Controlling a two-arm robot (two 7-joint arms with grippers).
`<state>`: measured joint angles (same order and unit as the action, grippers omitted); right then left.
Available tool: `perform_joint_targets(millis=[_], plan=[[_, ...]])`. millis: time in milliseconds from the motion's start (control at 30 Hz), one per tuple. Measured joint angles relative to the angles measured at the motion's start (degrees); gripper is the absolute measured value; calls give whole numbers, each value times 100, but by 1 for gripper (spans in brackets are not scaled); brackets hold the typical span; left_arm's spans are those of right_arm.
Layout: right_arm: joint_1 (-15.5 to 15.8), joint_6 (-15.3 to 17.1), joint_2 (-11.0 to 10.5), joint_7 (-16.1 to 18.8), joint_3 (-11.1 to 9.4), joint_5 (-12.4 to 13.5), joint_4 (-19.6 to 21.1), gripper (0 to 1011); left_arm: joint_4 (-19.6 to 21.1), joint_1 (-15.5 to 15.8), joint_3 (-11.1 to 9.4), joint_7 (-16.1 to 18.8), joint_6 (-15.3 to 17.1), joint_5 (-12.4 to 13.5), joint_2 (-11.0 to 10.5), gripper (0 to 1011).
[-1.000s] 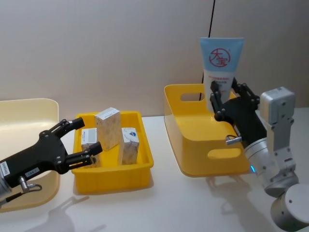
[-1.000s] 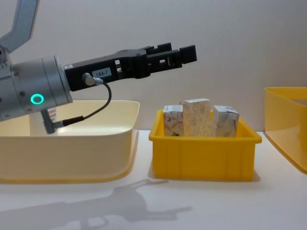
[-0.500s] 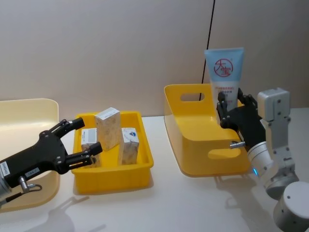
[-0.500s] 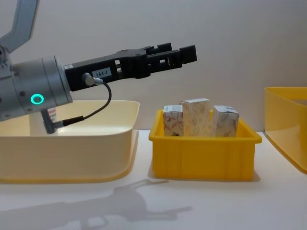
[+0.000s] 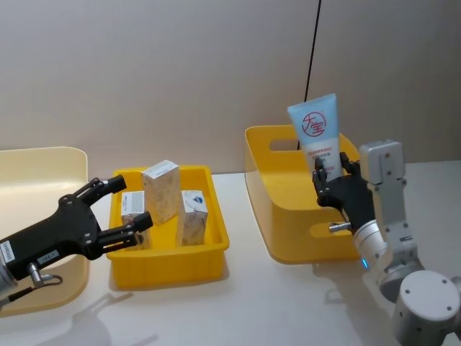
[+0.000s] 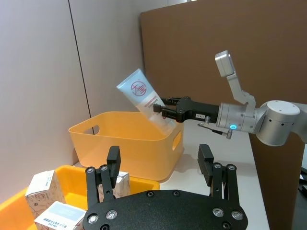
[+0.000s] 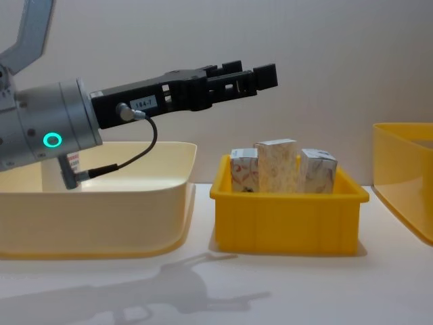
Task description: Bimanual collaborative sorting of washing and personal care products
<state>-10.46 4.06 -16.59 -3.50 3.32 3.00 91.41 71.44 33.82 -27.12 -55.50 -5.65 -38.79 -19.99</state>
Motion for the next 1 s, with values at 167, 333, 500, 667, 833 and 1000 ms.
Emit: perform_joint_targets(millis=[167,333,500,667,833,1000], plan=[[-64,52,54,-42,43,-77,-101,450,0,0,0,0,0,0,0,1003],[-98,83,87,-71,71,-121,-159,556,0,0,0,0,0,0,0,1003],[-120,106,107,-82,87,-152,-196,749,0,0,0,0,0,0,0,1003],[-139,124,125,-95,102,-173,-229,892,0,0,0,0,0,0,0,1003],[-151,137,136,-106,110,-189,-249,1001,0,0,0,0,0,0,0,1003],[-159,143,142,-111,114,-199,-260,1001,0,0,0,0,0,0,0,1003]])
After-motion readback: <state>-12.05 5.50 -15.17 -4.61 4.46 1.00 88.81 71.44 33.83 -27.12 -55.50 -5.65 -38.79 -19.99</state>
